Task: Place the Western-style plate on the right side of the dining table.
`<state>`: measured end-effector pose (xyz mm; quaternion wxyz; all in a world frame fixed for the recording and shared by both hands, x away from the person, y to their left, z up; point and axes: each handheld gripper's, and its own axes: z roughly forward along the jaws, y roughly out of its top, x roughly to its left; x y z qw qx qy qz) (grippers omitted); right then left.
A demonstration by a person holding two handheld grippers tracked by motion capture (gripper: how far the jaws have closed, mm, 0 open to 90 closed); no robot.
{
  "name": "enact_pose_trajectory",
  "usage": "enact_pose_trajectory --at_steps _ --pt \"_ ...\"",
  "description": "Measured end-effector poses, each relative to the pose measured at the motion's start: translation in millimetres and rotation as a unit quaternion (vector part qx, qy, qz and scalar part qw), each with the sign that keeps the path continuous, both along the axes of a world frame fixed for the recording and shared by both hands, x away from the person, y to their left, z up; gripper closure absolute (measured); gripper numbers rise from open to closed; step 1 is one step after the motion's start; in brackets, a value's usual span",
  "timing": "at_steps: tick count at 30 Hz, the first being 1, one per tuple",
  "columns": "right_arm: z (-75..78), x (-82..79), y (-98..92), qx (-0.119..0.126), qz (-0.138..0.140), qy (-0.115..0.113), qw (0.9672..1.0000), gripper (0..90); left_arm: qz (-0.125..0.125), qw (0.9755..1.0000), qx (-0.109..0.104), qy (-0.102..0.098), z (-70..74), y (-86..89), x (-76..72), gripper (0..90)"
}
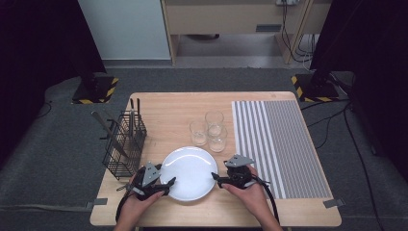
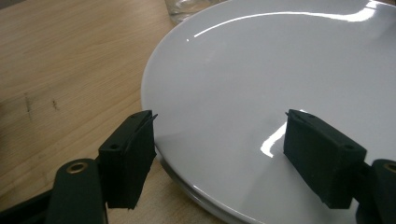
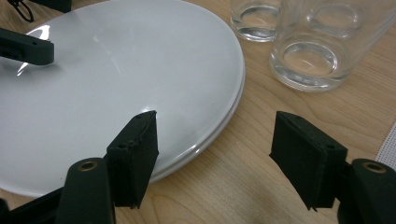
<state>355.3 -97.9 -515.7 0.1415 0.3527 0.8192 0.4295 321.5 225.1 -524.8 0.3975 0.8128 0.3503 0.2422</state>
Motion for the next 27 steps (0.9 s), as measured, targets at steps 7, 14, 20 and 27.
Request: enact_pose_trajectory --at_steps 7,14,20,27 --pt "-1.3 0.0 1.0 0.0 0.003 0.001 1.0 31.2 -0.005 1.0 0.007 -0.003 -0.3 -3.0 -0.9 25.2" --pt "-2.4 -0.6 1.6 -0.002 0.005 0.006 1.0 33.7 -0.004 0.9999 0.012 -0.005 -0.4 -3.9 -1.2 25.1" --pt "-3.0 -0.5 1.7 0.002 0.008 0.012 0.9999 34.0 -0.004 0.9999 0.014 -0.006 -0.5 -4.4 -1.4 25.1" --pt "-8.0 -1.0 5.8 0.006 0.017 0.024 0.9995 32.1 -0.003 0.9999 0.014 -0.007 -0.9 -5.0 -1.8 25.1"
